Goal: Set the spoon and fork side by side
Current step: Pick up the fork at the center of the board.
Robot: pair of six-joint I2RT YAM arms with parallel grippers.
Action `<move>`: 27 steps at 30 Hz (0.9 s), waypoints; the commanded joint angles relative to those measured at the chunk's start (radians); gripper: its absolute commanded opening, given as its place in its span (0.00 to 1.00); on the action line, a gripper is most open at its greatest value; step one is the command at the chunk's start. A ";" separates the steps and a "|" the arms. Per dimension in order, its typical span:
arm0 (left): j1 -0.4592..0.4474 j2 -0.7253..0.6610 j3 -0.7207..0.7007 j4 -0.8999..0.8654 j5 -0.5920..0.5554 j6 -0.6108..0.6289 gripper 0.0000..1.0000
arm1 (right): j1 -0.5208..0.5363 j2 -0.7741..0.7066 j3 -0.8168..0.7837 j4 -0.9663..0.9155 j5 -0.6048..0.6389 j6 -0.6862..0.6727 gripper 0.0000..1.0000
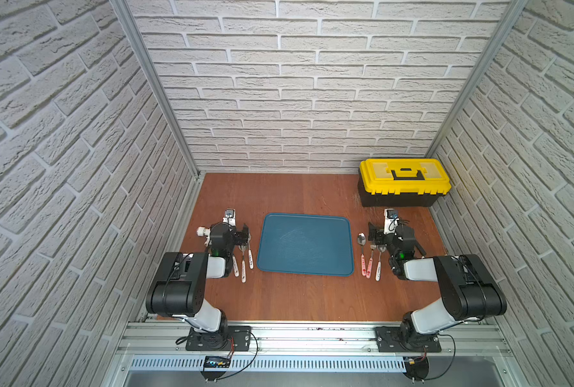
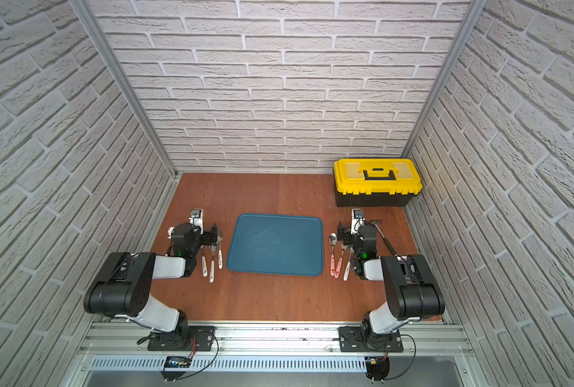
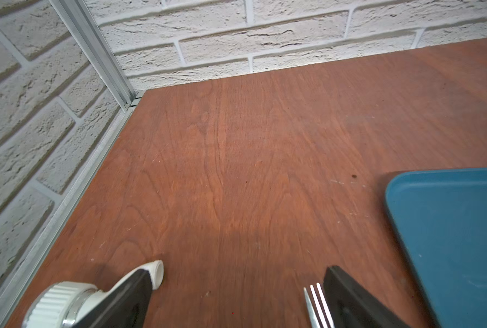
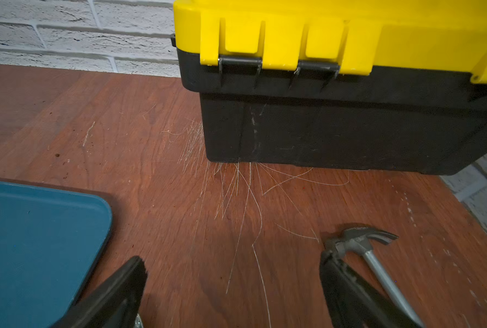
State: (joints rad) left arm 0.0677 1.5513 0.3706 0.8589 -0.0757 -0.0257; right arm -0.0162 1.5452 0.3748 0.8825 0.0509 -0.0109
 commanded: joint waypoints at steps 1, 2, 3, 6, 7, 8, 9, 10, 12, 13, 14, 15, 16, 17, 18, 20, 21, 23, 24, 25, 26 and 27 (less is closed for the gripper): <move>-0.002 0.002 0.017 0.022 -0.001 0.009 0.98 | 0.001 0.000 -0.001 0.043 -0.003 0.009 0.99; -0.002 0.001 0.017 0.022 -0.001 0.009 0.98 | 0.001 0.000 -0.001 0.042 -0.004 0.008 0.99; -0.002 0.001 0.017 0.022 -0.002 0.010 0.98 | 0.000 0.000 -0.001 0.043 -0.003 0.008 0.99; -0.002 0.001 0.017 0.022 -0.001 0.009 0.98 | 0.000 0.000 -0.001 0.043 -0.003 0.008 0.99; -0.002 0.001 0.017 0.022 -0.001 0.010 0.98 | 0.001 0.000 -0.001 0.043 -0.004 0.008 0.99; -0.002 0.001 0.017 0.022 -0.001 0.010 0.98 | 0.001 0.000 -0.001 0.043 -0.004 0.008 0.99; -0.002 0.001 0.017 0.023 -0.001 0.009 0.98 | 0.001 0.000 -0.001 0.044 -0.003 0.009 0.99; -0.002 0.000 0.017 0.022 -0.001 0.010 0.98 | 0.001 0.000 -0.001 0.043 -0.004 0.009 0.99; -0.003 0.001 0.017 0.022 -0.001 0.009 0.98 | 0.001 0.000 -0.001 0.043 -0.003 0.009 0.99; -0.002 0.001 0.017 0.022 -0.002 0.009 0.98 | 0.000 -0.002 -0.001 0.043 -0.004 0.008 0.99; -0.003 0.001 0.017 0.022 -0.001 0.009 0.98 | 0.000 -0.002 -0.001 0.043 -0.003 0.008 0.99; -0.003 0.002 0.017 0.022 -0.001 0.010 0.98 | 0.002 -0.002 -0.002 0.044 -0.003 0.008 0.99; -0.003 0.001 0.017 0.022 -0.001 0.009 0.98 | 0.001 -0.002 -0.001 0.044 -0.002 0.008 0.99; -0.002 0.001 0.017 0.023 -0.002 0.009 0.98 | 0.001 -0.002 -0.002 0.045 -0.001 0.008 0.99; -0.002 0.002 0.017 0.022 -0.001 0.010 0.98 | 0.001 -0.002 -0.002 0.045 -0.003 0.008 0.99; -0.001 0.001 0.017 0.022 -0.002 0.009 0.98 | 0.000 -0.002 -0.001 0.044 -0.003 0.008 0.99; -0.001 0.001 0.017 0.021 0.000 0.009 0.98 | 0.001 -0.001 -0.001 0.043 -0.002 0.009 0.99; -0.001 0.001 0.017 0.023 -0.001 0.009 0.98 | 0.001 -0.003 -0.003 0.047 -0.001 0.007 0.99; -0.005 -0.007 0.009 0.040 -0.024 0.012 0.98 | 0.004 -0.006 -0.005 0.048 0.016 0.010 0.99; -0.018 -0.034 0.001 0.034 -0.077 0.008 0.98 | 0.013 -0.020 -0.003 0.041 0.088 0.024 0.99; -0.029 -0.075 0.004 -0.011 -0.121 0.007 0.98 | 0.017 -0.050 0.010 -0.006 0.148 0.038 0.99; -0.044 -0.132 0.018 -0.077 -0.176 0.007 0.98 | 0.019 -0.099 0.040 -0.102 0.191 0.051 0.99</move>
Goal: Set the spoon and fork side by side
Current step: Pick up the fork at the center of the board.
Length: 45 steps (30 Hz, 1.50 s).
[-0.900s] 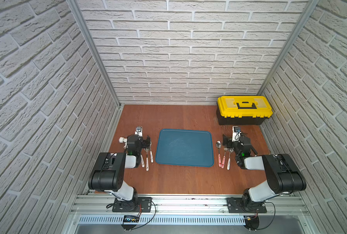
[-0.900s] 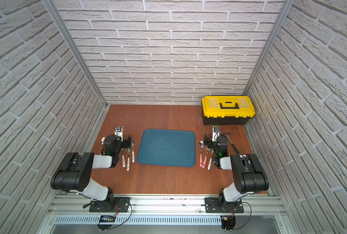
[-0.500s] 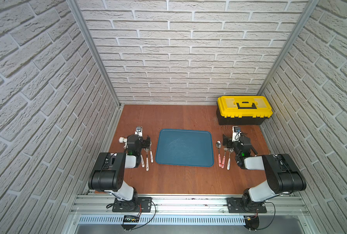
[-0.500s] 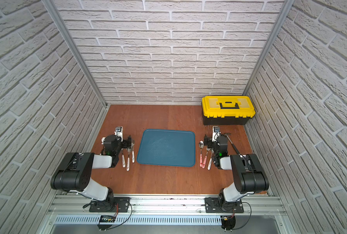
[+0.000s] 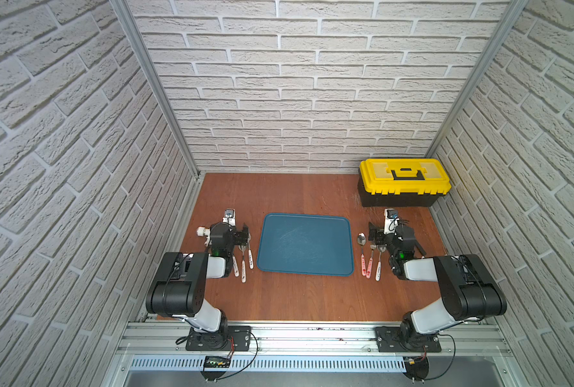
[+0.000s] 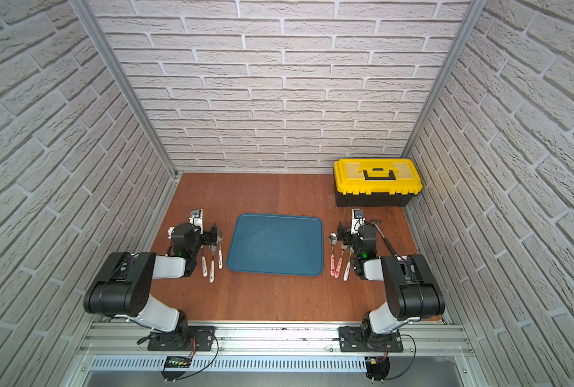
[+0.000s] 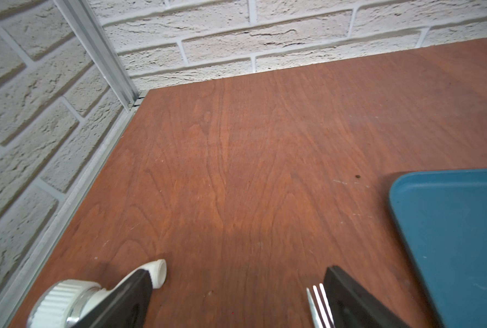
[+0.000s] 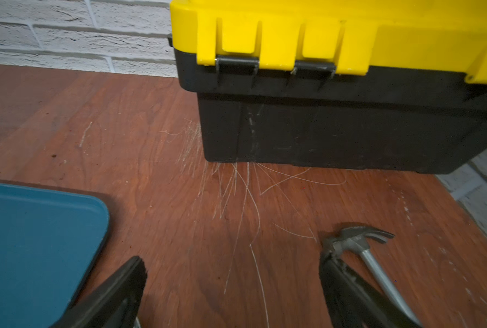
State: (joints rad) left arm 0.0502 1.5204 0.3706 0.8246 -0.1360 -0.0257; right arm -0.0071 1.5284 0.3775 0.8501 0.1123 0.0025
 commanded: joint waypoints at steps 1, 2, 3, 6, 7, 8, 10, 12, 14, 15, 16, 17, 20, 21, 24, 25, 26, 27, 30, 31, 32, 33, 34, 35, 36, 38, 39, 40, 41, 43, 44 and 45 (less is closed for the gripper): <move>-0.047 -0.153 0.041 -0.119 -0.171 0.014 0.98 | 0.015 -0.137 0.077 -0.185 0.155 0.039 0.99; -0.074 -0.201 0.064 -0.183 -0.216 0.033 0.98 | 0.024 -0.186 0.114 -0.279 0.177 0.042 0.99; -0.112 -0.254 0.095 -0.259 -0.277 0.059 0.98 | 0.034 -0.238 0.152 -0.372 0.201 0.084 0.99; -0.194 -0.376 0.219 -0.475 -0.413 -0.026 0.98 | 0.036 -0.360 0.268 -0.649 0.157 0.219 0.99; -0.197 -0.422 0.285 -0.621 -0.444 -0.161 0.98 | 0.035 -0.370 0.290 -0.687 0.164 0.297 0.99; -0.193 -0.459 0.344 -0.792 -0.452 -0.296 0.98 | 0.035 -0.361 0.290 -0.686 0.196 0.393 0.99; -0.130 -0.515 0.432 -0.994 -0.277 -0.384 0.98 | 0.008 -0.332 0.325 -0.766 0.103 0.519 0.99; -0.048 -0.552 0.415 -1.040 -0.172 -0.562 0.98 | 0.000 -0.284 0.375 -0.803 -0.084 0.460 0.99; 0.061 -0.575 0.370 -0.976 0.094 -0.611 0.98 | 0.004 -0.243 0.447 -0.888 -0.215 0.397 0.95; 0.085 -0.571 0.373 -0.985 0.152 -0.618 0.98 | 0.007 -0.232 0.469 -0.916 -0.225 0.401 0.83; 0.083 -0.561 0.397 -1.025 0.157 -0.604 0.97 | 0.007 -0.229 0.475 -0.918 -0.227 0.419 0.61; 0.079 -0.549 0.422 -1.055 0.179 -0.579 0.92 | 0.006 -0.232 0.474 -0.909 -0.229 0.428 0.31; 0.044 -0.492 0.527 -1.180 0.205 -0.516 0.34 | 0.005 -0.217 0.517 -0.973 -0.237 0.477 0.03; 0.025 -0.465 0.573 -1.240 0.182 -0.503 0.00 | 0.006 -0.201 0.546 -1.019 -0.259 0.462 0.03; -0.052 -0.373 0.708 -1.439 0.120 -0.460 0.00 | 0.006 -0.166 0.596 -1.092 -0.318 0.442 0.26; -0.075 -0.344 0.746 -1.498 0.108 -0.444 0.00 | 0.007 -0.158 0.612 -1.116 -0.328 0.428 0.30; -0.102 -0.321 0.773 -1.551 0.074 -0.427 0.00 | 0.007 -0.152 0.625 -1.147 -0.322 0.420 0.26; -0.139 -0.290 0.817 -1.633 -0.013 -0.422 0.00 | 0.010 -0.143 0.648 -1.198 -0.294 0.416 0.22; -0.205 -0.194 0.902 -1.818 -0.105 -0.435 0.00 | 0.027 -0.120 0.722 -1.380 -0.198 0.374 0.15; -0.214 -0.172 0.902 -1.846 -0.073 -0.457 0.00 | 0.035 -0.122 0.725 -1.408 -0.170 0.365 0.15; -0.217 -0.155 0.895 -1.859 -0.033 -0.475 0.00 | 0.040 -0.127 0.719 -1.419 -0.148 0.357 0.15; -0.217 -0.137 0.884 -1.870 0.024 -0.496 0.00 | 0.044 -0.137 0.709 -1.425 -0.126 0.354 0.17; -0.223 -0.120 0.869 -1.873 0.082 -0.507 0.10 | 0.044 -0.143 0.699 -1.425 -0.116 0.353 0.18; -0.230 -0.100 0.863 -1.884 0.139 -0.514 0.23 | 0.046 -0.148 0.693 -1.424 -0.113 0.351 0.18; -0.245 -0.084 0.860 -1.895 0.194 -0.511 0.18 | 0.046 -0.151 0.690 -1.424 -0.112 0.347 0.18; -0.277 -0.068 0.854 -1.924 0.188 -0.551 0.15 | 0.046 -0.152 0.689 -1.425 -0.112 0.341 0.18; -0.278 -0.062 0.850 -1.941 0.199 -0.574 0.20 | 0.046 -0.153 0.687 -1.423 -0.111 0.338 0.19; -0.279 -0.060 0.845 -1.944 0.218 -0.591 0.23 | 0.046 -0.152 0.686 -1.421 -0.111 0.338 0.19; -0.276 -0.060 0.837 -1.947 0.212 -0.627 0.26 | 0.046 -0.149 0.686 -1.418 -0.111 0.338 0.19; -0.256 -0.059 0.803 -1.917 0.250 -0.668 0.35 | 0.045 -0.141 0.686 -1.412 -0.124 0.340 0.19; -0.247 -0.048 0.794 -1.913 0.251 -0.690 0.41 | 0.046 -0.137 0.686 -1.411 -0.128 0.340 0.19; -0.228 -0.028 0.787 -1.913 0.278 -0.700 0.41 | 0.045 -0.133 0.688 -1.414 -0.132 0.337 0.19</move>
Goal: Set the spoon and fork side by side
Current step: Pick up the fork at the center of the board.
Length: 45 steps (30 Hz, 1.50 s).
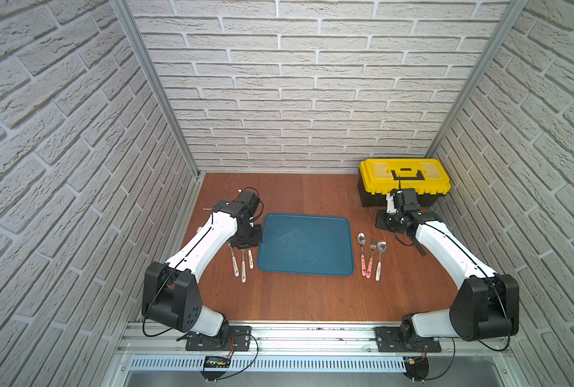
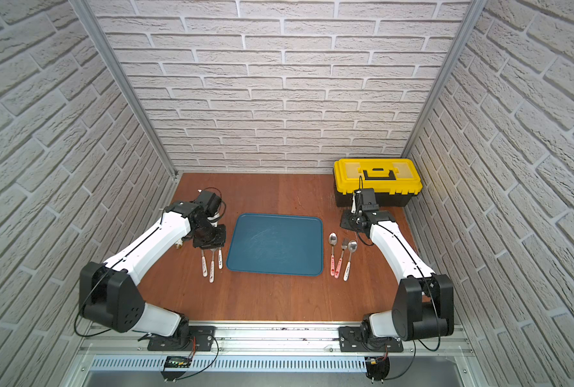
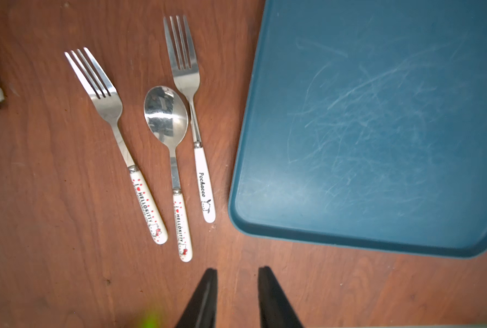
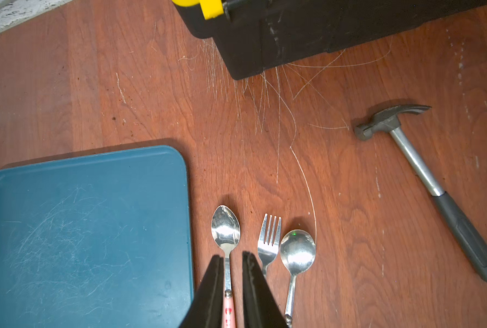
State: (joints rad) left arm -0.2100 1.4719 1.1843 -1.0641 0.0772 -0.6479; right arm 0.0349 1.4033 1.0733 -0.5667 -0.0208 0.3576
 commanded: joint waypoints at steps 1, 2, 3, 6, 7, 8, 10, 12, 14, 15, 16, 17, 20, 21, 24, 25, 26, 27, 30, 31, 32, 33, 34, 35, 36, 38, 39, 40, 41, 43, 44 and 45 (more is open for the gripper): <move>0.052 0.043 -0.033 -0.019 0.103 -0.068 0.41 | 0.004 -0.008 -0.007 0.000 0.000 -0.021 0.19; 0.062 0.060 -0.035 -0.022 0.095 -0.062 0.42 | 0.005 -0.010 -0.006 -0.001 0.000 -0.024 0.19; 0.067 0.074 -0.035 -0.029 0.050 -0.052 0.44 | 0.006 -0.016 -0.009 -0.001 0.001 -0.027 0.19; 0.086 0.128 -0.026 -0.015 0.063 0.017 0.45 | 0.005 -0.027 -0.017 0.009 0.003 -0.028 0.19; 0.087 0.147 -0.019 -0.013 0.057 0.030 0.44 | 0.005 -0.028 -0.019 0.016 -0.002 -0.026 0.19; 0.091 0.160 -0.018 -0.005 0.057 0.033 0.44 | 0.005 -0.028 -0.022 0.019 -0.007 -0.025 0.19; 0.110 0.184 -0.025 0.017 0.076 0.045 0.40 | 0.006 -0.021 -0.022 0.019 -0.013 -0.023 0.19; 0.138 0.176 -0.035 0.010 0.053 0.039 0.36 | 0.005 -0.020 -0.024 0.019 -0.017 -0.025 0.19; 0.181 0.122 -0.065 0.009 0.020 0.018 0.35 | 0.005 -0.025 -0.031 0.026 -0.020 -0.025 0.19; 0.209 0.088 -0.084 0.009 0.009 0.005 0.34 | 0.005 -0.027 -0.034 0.029 -0.023 -0.025 0.19; 0.235 0.058 -0.101 0.007 -0.003 -0.004 0.34 | 0.005 -0.027 -0.035 0.033 -0.026 -0.024 0.19; 0.254 0.041 -0.113 0.002 -0.015 -0.010 0.34 | 0.005 -0.024 -0.036 0.035 -0.031 -0.023 0.19; 0.275 0.033 -0.144 -0.006 -0.034 -0.020 0.33 | 0.005 -0.011 -0.035 0.042 -0.046 -0.020 0.19; 0.275 0.046 -0.153 -0.008 -0.023 -0.019 0.33 | 0.005 -0.009 -0.035 0.042 -0.050 -0.020 0.19; 0.275 0.072 -0.188 0.012 -0.001 -0.020 0.34 | 0.005 -0.011 -0.040 0.047 -0.051 -0.019 0.18; 0.276 0.079 -0.199 0.026 -0.001 -0.018 0.34 | 0.005 -0.013 -0.043 0.051 -0.054 -0.018 0.18; 0.275 0.087 -0.207 0.033 0.004 -0.018 0.35 | 0.005 -0.015 -0.044 0.053 -0.056 -0.017 0.18; 0.275 0.099 -0.211 0.046 0.012 -0.015 0.36 | 0.005 -0.016 -0.045 0.053 -0.057 -0.019 0.18; 0.276 0.131 -0.210 0.067 -0.002 -0.008 0.36 | 0.005 -0.015 -0.047 0.053 -0.060 -0.019 0.18; 0.278 0.144 -0.208 0.076 -0.006 0.001 0.36 | 0.005 -0.015 -0.047 0.054 -0.064 -0.018 0.18; 0.279 0.154 -0.207 0.084 -0.005 0.009 0.36 | 0.005 -0.015 -0.048 0.056 -0.065 -0.019 0.18; 0.282 0.165 -0.204 0.090 -0.005 0.014 0.36 | 0.005 -0.014 -0.050 0.057 -0.065 -0.019 0.18; 0.283 0.171 -0.206 0.102 -0.001 0.018 0.36 | 0.005 -0.013 -0.050 0.057 -0.067 -0.019 0.17; 0.284 0.174 -0.209 0.113 0.007 0.022 0.36 | 0.005 -0.011 -0.051 0.060 -0.068 -0.019 0.17; 0.284 0.175 -0.213 0.124 0.013 0.020 0.36 | 0.005 -0.010 -0.053 0.060 -0.068 -0.018 0.17; 0.287 0.187 -0.218 0.134 0.012 0.024 0.36 | 0.005 -0.006 -0.053 0.061 -0.072 -0.017 0.17; 0.289 0.197 -0.220 0.137 0.011 0.023 0.36 | 0.005 -0.006 -0.052 0.059 -0.073 -0.017 0.17; 0.290 0.208 -0.222 0.138 0.009 0.023 0.36 | 0.006 -0.005 -0.052 0.060 -0.075 -0.017 0.17; 0.291 0.214 -0.225 0.142 0.008 0.026 0.36 | 0.005 -0.006 -0.052 0.060 -0.076 -0.017 0.17; 0.293 0.220 -0.229 0.144 -0.015 0.021 0.36 | 0.005 -0.008 -0.053 0.060 -0.073 -0.017 0.17; 0.295 0.223 -0.231 0.147 -0.019 0.018 0.35 | 0.005 -0.009 -0.053 0.060 -0.073 -0.017 0.17; 0.299 0.229 -0.232 0.144 -0.016 0.018 0.35 | 0.006 -0.010 -0.053 0.059 -0.073 -0.017 0.17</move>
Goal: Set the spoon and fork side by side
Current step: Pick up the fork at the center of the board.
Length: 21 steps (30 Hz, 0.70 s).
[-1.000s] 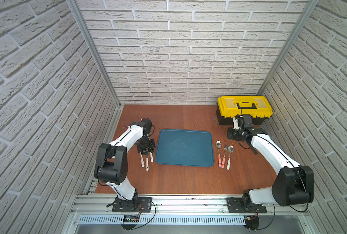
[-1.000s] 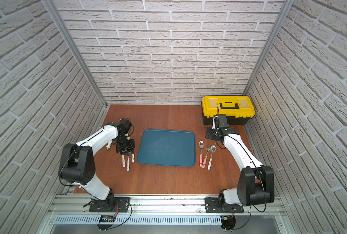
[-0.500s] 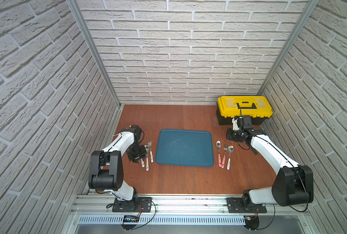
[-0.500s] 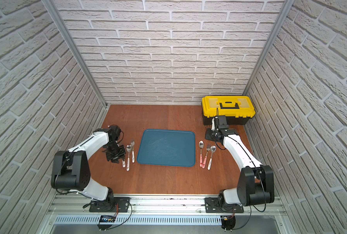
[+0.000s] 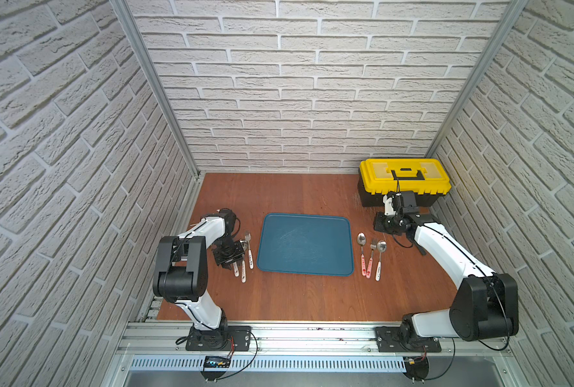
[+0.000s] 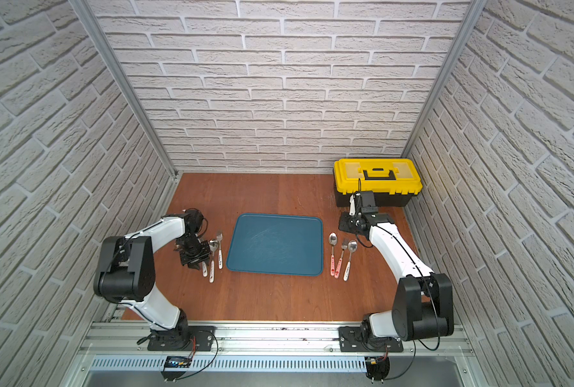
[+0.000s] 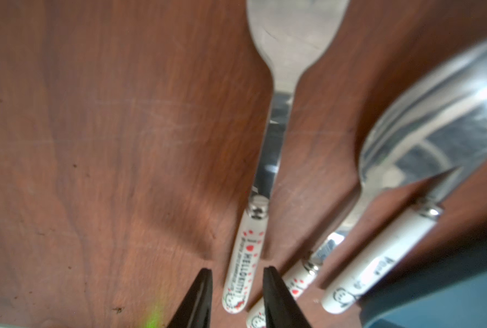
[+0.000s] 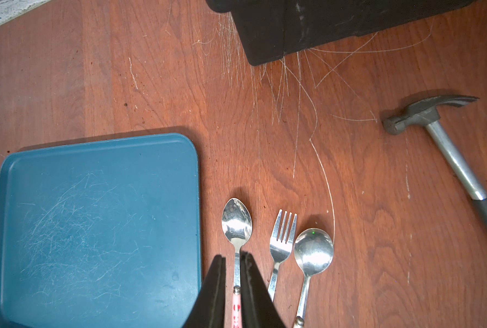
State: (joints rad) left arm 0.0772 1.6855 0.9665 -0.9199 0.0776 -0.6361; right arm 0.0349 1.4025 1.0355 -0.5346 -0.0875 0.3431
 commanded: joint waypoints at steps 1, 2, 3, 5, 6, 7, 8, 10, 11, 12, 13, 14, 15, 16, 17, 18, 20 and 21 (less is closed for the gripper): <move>0.011 0.019 -0.013 -0.001 -0.020 0.006 0.35 | 0.005 -0.008 -0.015 0.029 -0.006 -0.003 0.16; 0.011 0.020 -0.017 0.001 -0.026 0.003 0.34 | 0.005 -0.010 -0.015 0.028 -0.006 -0.002 0.16; 0.011 0.020 -0.021 0.005 -0.029 0.001 0.33 | 0.005 -0.011 -0.015 0.027 -0.004 -0.001 0.16; 0.011 0.018 -0.029 0.010 -0.024 0.002 0.29 | 0.005 -0.011 -0.016 0.028 -0.002 -0.001 0.16; 0.012 0.015 -0.034 0.013 -0.024 0.000 0.26 | 0.005 -0.012 -0.017 0.029 -0.003 -0.001 0.16; 0.011 0.012 -0.037 0.016 -0.025 -0.002 0.24 | 0.005 -0.013 -0.017 0.030 -0.001 -0.001 0.16; 0.011 0.008 -0.041 0.016 -0.027 -0.001 0.21 | 0.006 -0.013 -0.016 0.028 0.000 0.000 0.16; 0.011 0.002 -0.045 0.014 -0.034 -0.001 0.19 | 0.005 -0.014 -0.017 0.030 -0.001 0.001 0.16; 0.012 -0.003 -0.045 0.013 -0.035 0.000 0.18 | 0.005 -0.013 -0.017 0.030 0.000 0.000 0.16; 0.011 -0.007 -0.045 0.012 -0.036 0.002 0.18 | 0.005 -0.014 -0.017 0.030 0.000 0.001 0.16; 0.012 -0.011 -0.046 0.010 -0.041 0.001 0.18 | 0.005 -0.014 -0.017 0.030 0.000 0.002 0.16; 0.012 -0.015 -0.043 0.008 -0.048 0.003 0.18 | 0.005 -0.015 -0.018 0.031 -0.001 0.002 0.16; 0.012 -0.016 -0.040 0.004 -0.053 0.007 0.17 | 0.006 -0.015 -0.018 0.033 -0.001 0.001 0.16; 0.011 -0.020 -0.037 0.000 -0.052 0.010 0.17 | 0.005 -0.014 -0.018 0.033 -0.001 0.002 0.16; 0.009 -0.026 -0.033 -0.005 -0.052 0.016 0.15 | 0.006 -0.014 -0.018 0.033 -0.001 0.002 0.16; 0.005 -0.033 -0.025 -0.015 -0.060 0.016 0.14 | 0.006 -0.015 -0.018 0.033 -0.001 0.002 0.15; -0.005 -0.054 -0.012 -0.031 -0.066 0.027 0.14 | 0.006 -0.013 -0.018 0.035 -0.003 0.003 0.15; -0.013 -0.067 -0.002 -0.040 -0.070 0.031 0.14 | 0.006 -0.013 -0.020 0.035 -0.004 0.004 0.15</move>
State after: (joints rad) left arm 0.0769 1.6703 0.9440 -0.9180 0.0391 -0.6250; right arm 0.0349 1.4029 1.0264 -0.5331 -0.0875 0.3439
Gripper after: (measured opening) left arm 0.199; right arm 0.152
